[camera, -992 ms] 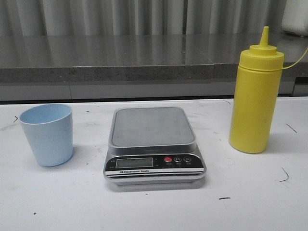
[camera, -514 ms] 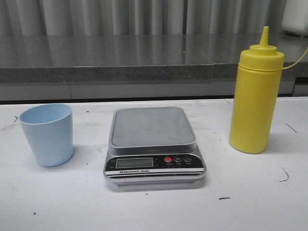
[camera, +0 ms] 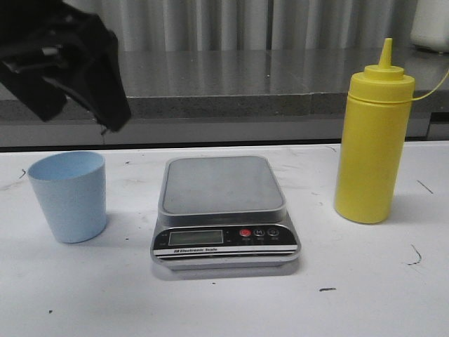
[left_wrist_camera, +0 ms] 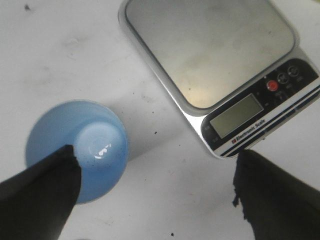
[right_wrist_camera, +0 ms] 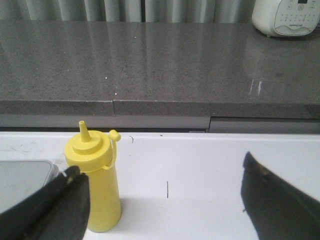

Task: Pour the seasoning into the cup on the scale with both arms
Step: 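Lower the left gripper over the light blue cup and grasp its rim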

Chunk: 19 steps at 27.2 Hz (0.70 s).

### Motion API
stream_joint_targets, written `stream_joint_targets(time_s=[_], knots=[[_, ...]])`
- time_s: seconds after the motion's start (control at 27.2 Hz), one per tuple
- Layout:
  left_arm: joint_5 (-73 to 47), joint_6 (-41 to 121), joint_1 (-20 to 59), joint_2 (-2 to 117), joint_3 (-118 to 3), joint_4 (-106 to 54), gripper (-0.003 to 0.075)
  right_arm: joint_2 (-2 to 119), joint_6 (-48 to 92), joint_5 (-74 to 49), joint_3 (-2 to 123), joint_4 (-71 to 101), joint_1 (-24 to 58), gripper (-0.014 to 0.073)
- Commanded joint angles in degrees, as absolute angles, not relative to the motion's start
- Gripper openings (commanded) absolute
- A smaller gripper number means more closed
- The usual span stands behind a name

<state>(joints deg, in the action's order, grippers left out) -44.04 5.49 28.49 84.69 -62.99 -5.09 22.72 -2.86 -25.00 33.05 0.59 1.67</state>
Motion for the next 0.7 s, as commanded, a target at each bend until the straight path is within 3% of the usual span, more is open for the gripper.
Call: stream_joint_targets(time_s=[0.0, 0.66], knots=[[-44.70, 5.46, 28.91, 87.78, -67.02, -5.07, 0.0586, 23.52, -2.62, -20.47, 35.12, 0.40, 1.35, 0.0631], [-44.76, 5.05, 28.91, 100.27, -70.48, -2.11, 0.0580, 23.52, -2.62, -20.47, 35.12, 0.40, 1.35, 0.0631]])
